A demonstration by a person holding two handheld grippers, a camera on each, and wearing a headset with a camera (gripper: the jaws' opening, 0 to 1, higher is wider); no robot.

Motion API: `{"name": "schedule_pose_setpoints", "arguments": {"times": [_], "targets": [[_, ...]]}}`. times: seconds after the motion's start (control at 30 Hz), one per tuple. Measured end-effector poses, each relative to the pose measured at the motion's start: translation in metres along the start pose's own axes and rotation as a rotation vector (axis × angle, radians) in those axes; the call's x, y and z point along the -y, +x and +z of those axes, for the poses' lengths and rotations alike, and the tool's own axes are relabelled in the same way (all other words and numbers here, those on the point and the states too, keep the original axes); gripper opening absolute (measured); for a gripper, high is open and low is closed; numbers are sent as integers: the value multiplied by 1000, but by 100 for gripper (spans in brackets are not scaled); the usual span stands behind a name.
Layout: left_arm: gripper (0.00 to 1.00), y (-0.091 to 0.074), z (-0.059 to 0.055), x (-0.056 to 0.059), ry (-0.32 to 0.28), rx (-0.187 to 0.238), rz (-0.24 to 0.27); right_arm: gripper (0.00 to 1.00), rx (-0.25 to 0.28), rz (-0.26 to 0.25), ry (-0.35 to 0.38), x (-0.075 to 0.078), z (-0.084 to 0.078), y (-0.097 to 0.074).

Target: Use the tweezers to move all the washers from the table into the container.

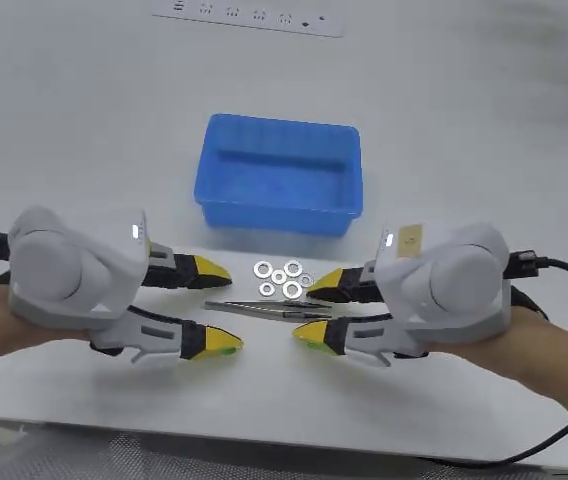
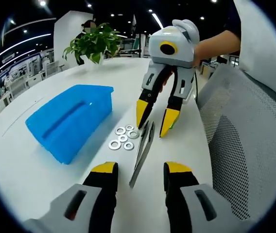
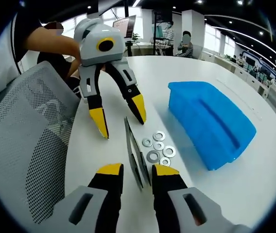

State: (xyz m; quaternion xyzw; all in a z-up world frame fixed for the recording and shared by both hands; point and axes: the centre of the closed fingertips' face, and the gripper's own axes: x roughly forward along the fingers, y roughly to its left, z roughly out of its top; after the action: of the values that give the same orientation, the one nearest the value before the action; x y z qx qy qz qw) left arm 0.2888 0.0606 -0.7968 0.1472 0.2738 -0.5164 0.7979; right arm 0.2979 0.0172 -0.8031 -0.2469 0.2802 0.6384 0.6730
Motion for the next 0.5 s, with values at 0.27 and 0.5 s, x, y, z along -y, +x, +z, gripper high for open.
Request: {"name": "schedule_pose_setpoints", "arguments": {"times": [0.27, 0.5], "targets": [[35, 1, -1, -3, 78, -37, -9, 18, -11, 8, -69, -4, 4, 5], [28, 2, 2, 2, 96, -42, -31, 13, -27, 14, -115, -7, 4, 5]]}}
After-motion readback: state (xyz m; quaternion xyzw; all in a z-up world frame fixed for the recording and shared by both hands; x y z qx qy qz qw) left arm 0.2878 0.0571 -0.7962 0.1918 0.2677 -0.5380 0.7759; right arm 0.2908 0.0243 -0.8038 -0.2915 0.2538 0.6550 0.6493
